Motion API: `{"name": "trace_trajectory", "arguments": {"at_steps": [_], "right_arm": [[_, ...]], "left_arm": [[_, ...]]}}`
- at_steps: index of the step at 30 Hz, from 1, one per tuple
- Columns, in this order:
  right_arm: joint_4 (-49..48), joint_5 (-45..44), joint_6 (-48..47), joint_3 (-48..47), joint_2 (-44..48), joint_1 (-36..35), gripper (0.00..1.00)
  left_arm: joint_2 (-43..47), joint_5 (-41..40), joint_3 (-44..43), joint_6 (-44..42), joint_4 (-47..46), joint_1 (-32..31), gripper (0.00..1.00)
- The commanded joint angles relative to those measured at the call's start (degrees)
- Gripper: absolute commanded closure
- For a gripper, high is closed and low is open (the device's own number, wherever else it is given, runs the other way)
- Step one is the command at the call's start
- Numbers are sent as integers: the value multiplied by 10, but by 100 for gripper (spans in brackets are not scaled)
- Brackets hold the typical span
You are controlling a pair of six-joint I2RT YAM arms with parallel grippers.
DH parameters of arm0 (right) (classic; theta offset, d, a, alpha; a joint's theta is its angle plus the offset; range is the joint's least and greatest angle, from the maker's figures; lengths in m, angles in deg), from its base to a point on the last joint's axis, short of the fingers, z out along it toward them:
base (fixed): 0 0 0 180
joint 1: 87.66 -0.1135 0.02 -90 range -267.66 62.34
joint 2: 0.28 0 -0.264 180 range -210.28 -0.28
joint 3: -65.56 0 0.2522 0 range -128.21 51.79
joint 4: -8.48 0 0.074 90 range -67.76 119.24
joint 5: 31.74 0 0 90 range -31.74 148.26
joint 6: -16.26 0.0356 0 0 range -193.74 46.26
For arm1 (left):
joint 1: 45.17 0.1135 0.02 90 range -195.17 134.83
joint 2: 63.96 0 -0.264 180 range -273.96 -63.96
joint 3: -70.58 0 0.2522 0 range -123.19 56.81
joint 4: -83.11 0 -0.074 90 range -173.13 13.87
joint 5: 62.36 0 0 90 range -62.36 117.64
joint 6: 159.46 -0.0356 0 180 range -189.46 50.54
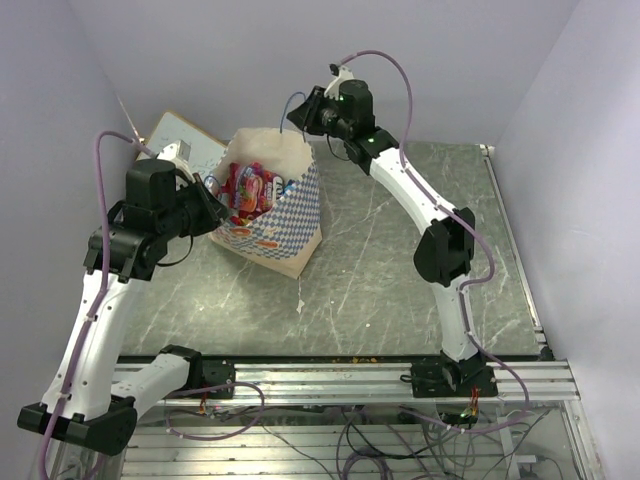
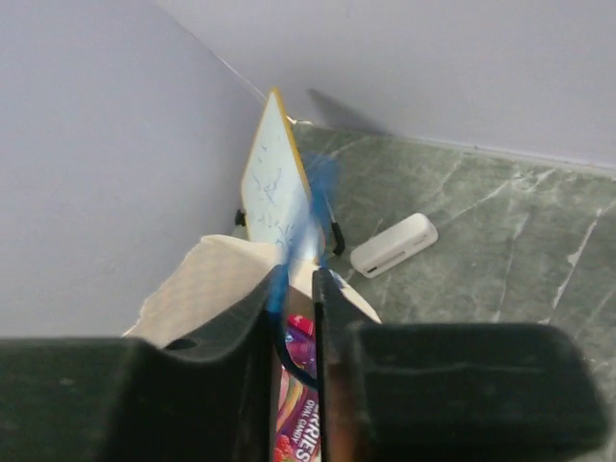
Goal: Take the snacks out of the paper bag
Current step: Move the paper bag to the center of the board.
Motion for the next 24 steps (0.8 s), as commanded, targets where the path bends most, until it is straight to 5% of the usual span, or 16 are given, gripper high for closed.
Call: {"name": "trace_trajectory", "arguments": {"at_steps": [1,3,24], "right_arm": [[-14,9,32,-24,1,0,92],[-13,5,31,7,27,0,100],[37,1,76,393,398,-63,100]], "left_arm": [[2,-47,-50,-27,9,-4,93],[2,-53,-46,-23,11,-4,93],[-35,-92,-105,28,60,-3,93]]}}
